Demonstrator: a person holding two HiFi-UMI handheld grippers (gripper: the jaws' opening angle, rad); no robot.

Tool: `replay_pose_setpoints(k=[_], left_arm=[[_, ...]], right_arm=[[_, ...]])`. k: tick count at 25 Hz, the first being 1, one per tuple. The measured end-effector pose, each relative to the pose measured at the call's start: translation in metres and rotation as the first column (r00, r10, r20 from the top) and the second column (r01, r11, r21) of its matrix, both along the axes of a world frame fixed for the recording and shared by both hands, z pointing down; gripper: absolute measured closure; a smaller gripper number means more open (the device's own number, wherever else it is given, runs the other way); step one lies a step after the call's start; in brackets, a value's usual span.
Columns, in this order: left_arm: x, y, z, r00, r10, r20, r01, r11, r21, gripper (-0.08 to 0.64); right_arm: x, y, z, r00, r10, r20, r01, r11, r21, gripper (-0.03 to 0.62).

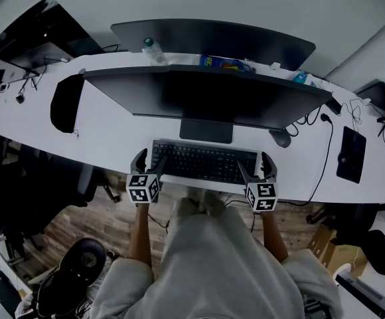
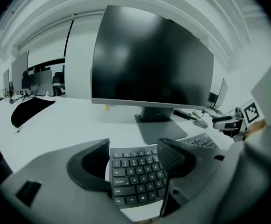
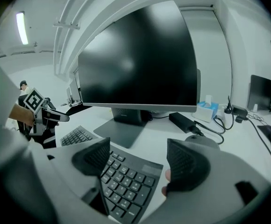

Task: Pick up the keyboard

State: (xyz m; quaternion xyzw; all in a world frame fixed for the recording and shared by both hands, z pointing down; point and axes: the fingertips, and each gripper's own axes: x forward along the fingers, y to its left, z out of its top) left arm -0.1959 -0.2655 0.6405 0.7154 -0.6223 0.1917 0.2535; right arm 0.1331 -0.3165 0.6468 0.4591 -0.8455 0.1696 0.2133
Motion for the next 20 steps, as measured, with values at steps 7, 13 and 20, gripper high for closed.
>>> replay_pose_setpoints(k=[7,13,20], left_arm=[[-0.006,-0.003,0.022,1.0,0.013,-0.019,-0.014,0.999,-0.048,0.258],[-0.011,-0.009,0.046,0.998,0.04,-0.047,-0.044,0.995,-0.087,0.258],[-0.015,-0.015,0.068,0.991,0.07,-0.11,-0.084,0.988,-0.127,0.252]], right_arm=[[0.005,0.007,0.015,1.0,0.005,-0.027,-0.006,0.999,-0.035,0.225],[0.004,0.011,0.025,0.998,0.041,-0.055,-0.045,0.997,-0.061,0.225],[-0.001,0.021,0.034,0.991,0.107,-0.078,-0.113,0.99,-0.088,0.225]])
